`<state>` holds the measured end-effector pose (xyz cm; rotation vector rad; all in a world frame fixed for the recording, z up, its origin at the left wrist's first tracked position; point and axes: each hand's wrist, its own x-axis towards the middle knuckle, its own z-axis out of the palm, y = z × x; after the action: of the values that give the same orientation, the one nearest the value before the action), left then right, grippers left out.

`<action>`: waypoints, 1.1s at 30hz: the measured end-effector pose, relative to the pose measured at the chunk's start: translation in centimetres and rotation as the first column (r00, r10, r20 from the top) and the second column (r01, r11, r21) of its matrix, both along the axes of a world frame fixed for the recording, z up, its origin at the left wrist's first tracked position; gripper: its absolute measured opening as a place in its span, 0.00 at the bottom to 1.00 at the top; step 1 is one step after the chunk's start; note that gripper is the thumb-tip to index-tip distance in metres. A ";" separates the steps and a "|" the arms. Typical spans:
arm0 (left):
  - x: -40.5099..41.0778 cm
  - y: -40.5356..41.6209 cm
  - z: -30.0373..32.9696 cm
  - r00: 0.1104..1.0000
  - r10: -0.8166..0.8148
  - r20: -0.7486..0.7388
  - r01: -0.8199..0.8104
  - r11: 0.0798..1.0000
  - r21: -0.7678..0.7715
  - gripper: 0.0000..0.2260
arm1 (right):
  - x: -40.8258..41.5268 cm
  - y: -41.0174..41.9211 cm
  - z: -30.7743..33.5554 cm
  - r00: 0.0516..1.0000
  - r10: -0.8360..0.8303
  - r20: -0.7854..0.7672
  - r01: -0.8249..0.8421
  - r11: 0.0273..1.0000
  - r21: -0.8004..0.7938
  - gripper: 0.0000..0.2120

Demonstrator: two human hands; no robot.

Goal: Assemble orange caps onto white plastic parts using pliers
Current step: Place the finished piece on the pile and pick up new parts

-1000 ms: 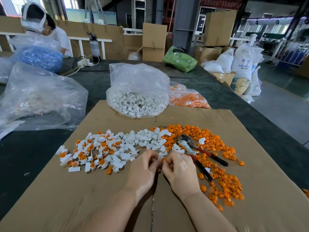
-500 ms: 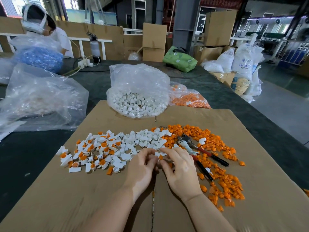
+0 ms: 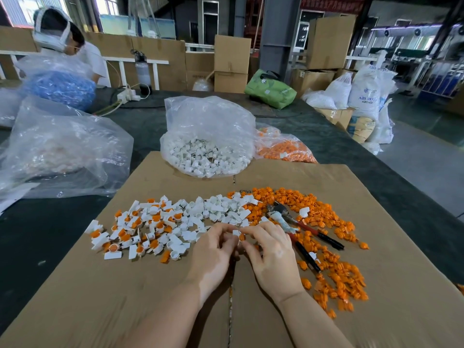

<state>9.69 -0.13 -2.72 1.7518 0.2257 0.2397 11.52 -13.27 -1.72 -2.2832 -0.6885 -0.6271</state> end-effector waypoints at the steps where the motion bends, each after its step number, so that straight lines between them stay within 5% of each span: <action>1: 0.0 0.0 0.1 1.000 0.002 -0.005 -0.002 1.000 -0.012 0.05 | 0.0 0.0 0.0 1.000 -0.002 0.000 0.002 1.000 -0.003 0.11; 16: 0.2 0.0 0.4 1.000 0.014 -0.015 -0.015 1.000 -0.028 0.02 | 0.1 0.0 -0.3 1.000 -0.005 0.022 0.004 1.000 0.030 0.11; 22: 0.0 0.1 0.8 0.999 -0.010 -0.034 0.005 0.990 -0.138 0.03 | 0.4 -1.0 -0.1 0.953 -0.289 0.087 0.290 0.957 0.008 0.10; 24: 0.1 0.2 0.9 0.999 -0.019 -0.038 0.013 0.990 -0.138 0.02 | 0.9 -2.0 0.6 0.887 -0.460 0.025 0.461 0.884 -0.080 0.13; 26: 0.2 0.1 0.9 0.999 -0.030 -0.038 0.026 0.993 -0.116 0.02 | 1.8 -3.1 1.5 0.772 -0.619 -0.144 0.547 0.763 -0.344 0.23; 29: 0.3 0.1 0.9 0.998 -0.036 -0.043 0.031 0.992 -0.118 0.02 | 3.3 -4.7 2.5 0.637 -0.702 -0.318 0.448 0.673 -0.588 0.31; 33: 0.5 0.0 0.9 0.998 -0.028 -0.052 0.021 0.991 -0.132 0.02 | 4.4 -5.2 2.9 0.640 -0.675 -0.367 0.326 0.671 -0.666 0.27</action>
<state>10.24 -0.11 -1.86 1.6308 0.2535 0.1566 15.95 -18.44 1.17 -3.0336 0.1888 0.1267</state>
